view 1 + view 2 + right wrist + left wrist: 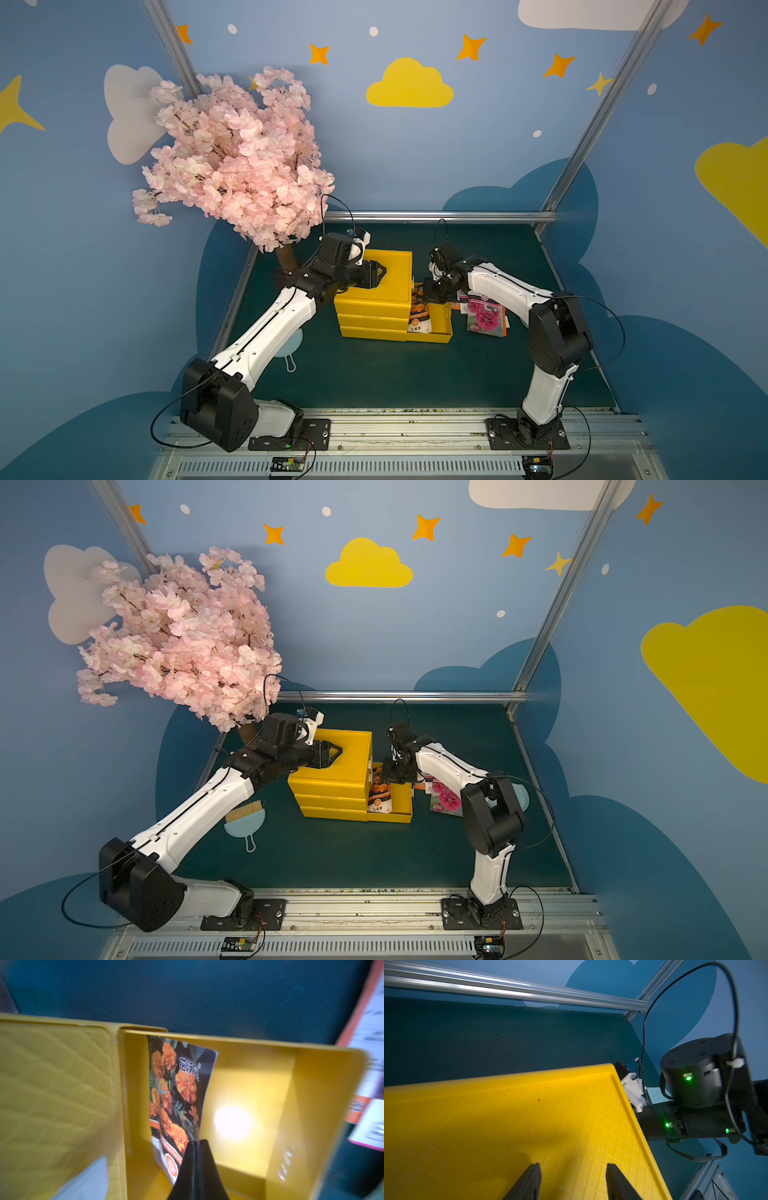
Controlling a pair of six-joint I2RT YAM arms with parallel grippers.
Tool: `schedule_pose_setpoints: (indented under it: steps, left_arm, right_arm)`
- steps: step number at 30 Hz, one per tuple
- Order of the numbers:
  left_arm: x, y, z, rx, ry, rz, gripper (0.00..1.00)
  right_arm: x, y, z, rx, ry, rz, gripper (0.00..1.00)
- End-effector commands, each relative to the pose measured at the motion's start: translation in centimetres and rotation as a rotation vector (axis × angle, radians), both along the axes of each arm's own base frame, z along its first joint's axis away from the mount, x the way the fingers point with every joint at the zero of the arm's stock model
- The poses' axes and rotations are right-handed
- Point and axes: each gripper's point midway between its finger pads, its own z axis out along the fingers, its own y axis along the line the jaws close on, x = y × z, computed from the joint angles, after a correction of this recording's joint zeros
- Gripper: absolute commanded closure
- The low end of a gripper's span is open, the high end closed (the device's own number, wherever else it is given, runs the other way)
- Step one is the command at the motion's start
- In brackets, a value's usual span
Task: Take the seed bags out of the drawer
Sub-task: Pick up the seed packet from the drawer, then place the seed packet at the center of the board.
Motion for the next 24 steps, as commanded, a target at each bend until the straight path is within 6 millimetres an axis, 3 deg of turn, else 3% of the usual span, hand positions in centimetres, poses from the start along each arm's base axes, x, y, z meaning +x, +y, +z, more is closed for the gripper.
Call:
schedule_pose_setpoints:
  steps: [1,10,17,24]
  left_arm:
    - [-5.7,3.2,-10.3,0.186,0.413,0.033,0.44]
    - [-5.6,3.1,-10.1,0.184,0.410,0.034,0.44]
    - [-5.5,3.0,-10.1,0.185,0.415,0.031,0.44]
    - [-5.2,2.9,-9.9,0.182,0.414,0.028,0.44]
  right_arm:
    - [-0.5,-1.6,2.6,-0.025,-0.022,0.017,1.00]
    - [-1.0,-6.2,6.3,-0.031,-0.087,-0.015,1.00]
    - [-0.8,-12.1,9.6,-0.008,-0.167,-0.131,1.00]
    - [-0.1,-17.7,11.2,0.013,-0.276,-0.273,1.00]
